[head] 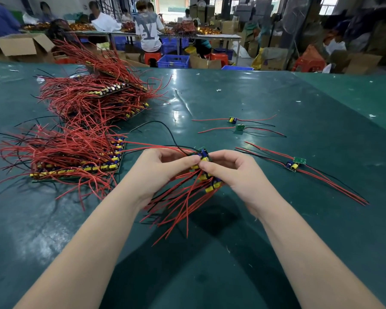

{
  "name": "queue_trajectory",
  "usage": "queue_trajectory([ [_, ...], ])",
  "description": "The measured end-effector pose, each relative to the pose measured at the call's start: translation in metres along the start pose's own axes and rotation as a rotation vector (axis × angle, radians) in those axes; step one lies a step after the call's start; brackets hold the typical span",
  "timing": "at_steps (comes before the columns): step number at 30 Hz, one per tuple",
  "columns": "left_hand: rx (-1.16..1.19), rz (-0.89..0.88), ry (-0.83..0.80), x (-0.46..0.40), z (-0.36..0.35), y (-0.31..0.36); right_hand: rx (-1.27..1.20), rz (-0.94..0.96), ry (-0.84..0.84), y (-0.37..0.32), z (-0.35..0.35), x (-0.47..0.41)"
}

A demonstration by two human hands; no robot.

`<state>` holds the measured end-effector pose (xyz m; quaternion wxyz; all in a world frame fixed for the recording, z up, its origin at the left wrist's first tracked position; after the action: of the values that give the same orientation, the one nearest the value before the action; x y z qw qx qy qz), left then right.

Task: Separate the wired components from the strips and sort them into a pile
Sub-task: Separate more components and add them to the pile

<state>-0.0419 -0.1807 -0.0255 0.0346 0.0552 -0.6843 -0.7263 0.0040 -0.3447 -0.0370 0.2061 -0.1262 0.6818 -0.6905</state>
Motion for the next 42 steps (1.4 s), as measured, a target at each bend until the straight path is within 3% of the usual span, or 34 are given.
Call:
queue_trajectory([
  [16, 0.187, 0.035, -0.022, 0.004, -0.004, 0.004, -0.081, 0.059, -0.003, -0.003, -0.002, 0.001],
  [27, 0.295, 0.030, 0.017, 0.004, -0.007, 0.006, -0.172, 0.036, -0.097, -0.003, 0.003, -0.002],
  [32, 0.241, -0.029, -0.057, 0.002, -0.008, 0.005, -0.218, 0.054, -0.047, -0.001, 0.002, -0.002],
  [42, 0.172, -0.044, -0.010, 0.002, -0.009, 0.002, -0.238, 0.009, -0.038, 0.000, 0.002, -0.003],
])
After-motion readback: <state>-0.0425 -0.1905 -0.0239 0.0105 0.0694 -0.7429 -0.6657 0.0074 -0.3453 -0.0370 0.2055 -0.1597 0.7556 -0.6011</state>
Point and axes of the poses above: each hand's wrist, its own x-axis away from the middle knuckle, its own z-axis out of the back of the hand, y = z × x, the point moved 1 cm from there along -x, towards the middle knuckle, and after that the axes turned 1 degree about -y, right-handed, at the moved point
